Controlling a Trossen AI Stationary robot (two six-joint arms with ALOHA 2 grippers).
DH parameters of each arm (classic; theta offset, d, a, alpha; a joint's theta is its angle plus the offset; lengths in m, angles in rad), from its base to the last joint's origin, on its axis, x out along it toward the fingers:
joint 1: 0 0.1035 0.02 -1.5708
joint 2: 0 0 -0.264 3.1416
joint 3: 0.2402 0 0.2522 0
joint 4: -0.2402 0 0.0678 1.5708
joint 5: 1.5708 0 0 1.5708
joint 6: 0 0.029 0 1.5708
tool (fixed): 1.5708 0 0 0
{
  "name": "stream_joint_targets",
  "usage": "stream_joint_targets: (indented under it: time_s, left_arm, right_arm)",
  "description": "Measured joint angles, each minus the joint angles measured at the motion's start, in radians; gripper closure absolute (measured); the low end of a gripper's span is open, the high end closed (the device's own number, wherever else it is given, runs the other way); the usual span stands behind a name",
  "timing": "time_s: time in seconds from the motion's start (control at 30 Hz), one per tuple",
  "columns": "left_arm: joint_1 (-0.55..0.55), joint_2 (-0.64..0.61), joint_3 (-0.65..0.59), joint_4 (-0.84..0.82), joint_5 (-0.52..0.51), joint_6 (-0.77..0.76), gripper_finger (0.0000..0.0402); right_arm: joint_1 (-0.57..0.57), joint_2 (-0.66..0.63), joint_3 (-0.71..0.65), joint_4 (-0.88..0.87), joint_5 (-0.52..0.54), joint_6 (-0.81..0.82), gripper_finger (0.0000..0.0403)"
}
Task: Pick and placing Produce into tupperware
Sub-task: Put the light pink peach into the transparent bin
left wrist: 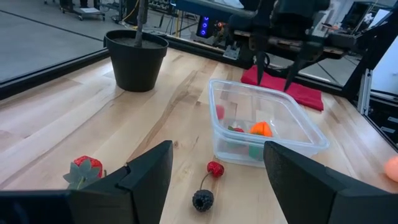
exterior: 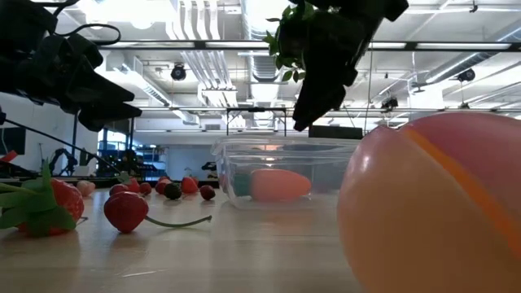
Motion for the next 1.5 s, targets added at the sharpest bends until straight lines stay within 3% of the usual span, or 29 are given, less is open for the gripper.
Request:
stream_joint_targets:
  time_s: [0.2,0.37,0.53,1.0,1.23,1.5]
  left_arm:
    - [0.0,0.002,0.0,-0.001,0.0,0.0,0.0164]
    - [0.0,0.002,0.0,0.001,0.0,0.0,0.0164]
    - [0.0,0.003,0.0,-0.001,0.0,0.0,0.0164]
    - [0.0,0.014,0.0,0.0,-0.001,0.0,0.0164]
    - [0.0,0.018,0.0,0.0,0.001,0.0,0.0164]
    - [0.0,0.024,0.0,-0.001,0.001,0.0,0.0164]
  right_arm:
    - [0.047,-0.068,0.011,-0.074,-0.012,0.055,0.0203]
    - [0.115,-0.119,0.002,-0.115,-0.007,0.211,0.0208]
    - [0.2,-0.113,0.001,-0.045,-0.012,0.363,0.0209]
    - [0.399,-0.059,0.0,0.117,-0.012,1.117,0.0209]
    - [0.432,-0.012,0.0,0.127,-0.013,1.254,0.0209]
    - [0.468,0.069,0.034,0.176,0.014,1.307,0.0209]
